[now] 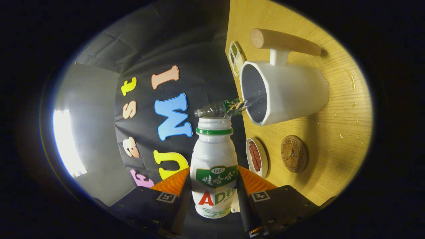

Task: Take the bottle from table, then pour the juice into the cup, finally place the bottle on the coaster

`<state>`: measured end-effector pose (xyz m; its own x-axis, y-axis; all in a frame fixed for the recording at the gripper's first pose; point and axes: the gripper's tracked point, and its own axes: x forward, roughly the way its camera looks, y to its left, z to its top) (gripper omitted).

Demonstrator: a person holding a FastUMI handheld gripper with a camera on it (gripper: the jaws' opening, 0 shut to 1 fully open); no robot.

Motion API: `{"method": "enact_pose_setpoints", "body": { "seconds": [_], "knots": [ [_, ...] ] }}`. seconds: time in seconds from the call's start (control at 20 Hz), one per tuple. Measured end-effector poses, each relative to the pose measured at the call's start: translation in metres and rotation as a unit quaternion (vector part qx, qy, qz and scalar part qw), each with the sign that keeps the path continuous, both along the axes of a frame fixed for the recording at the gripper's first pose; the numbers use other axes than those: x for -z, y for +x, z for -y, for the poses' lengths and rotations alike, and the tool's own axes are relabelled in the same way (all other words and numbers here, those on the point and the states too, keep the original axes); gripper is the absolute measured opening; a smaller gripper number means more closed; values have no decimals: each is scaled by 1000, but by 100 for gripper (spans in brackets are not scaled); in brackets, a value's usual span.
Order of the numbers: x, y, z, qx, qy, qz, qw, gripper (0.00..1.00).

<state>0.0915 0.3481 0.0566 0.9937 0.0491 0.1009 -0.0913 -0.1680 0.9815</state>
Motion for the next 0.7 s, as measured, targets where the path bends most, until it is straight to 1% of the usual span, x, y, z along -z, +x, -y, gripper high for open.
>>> {"method": "enact_pose_setpoints", "body": {
  "seconds": [0.7],
  "knots": [
    [-1,-2,5,11,22,2,1000,66]
  ]
}}
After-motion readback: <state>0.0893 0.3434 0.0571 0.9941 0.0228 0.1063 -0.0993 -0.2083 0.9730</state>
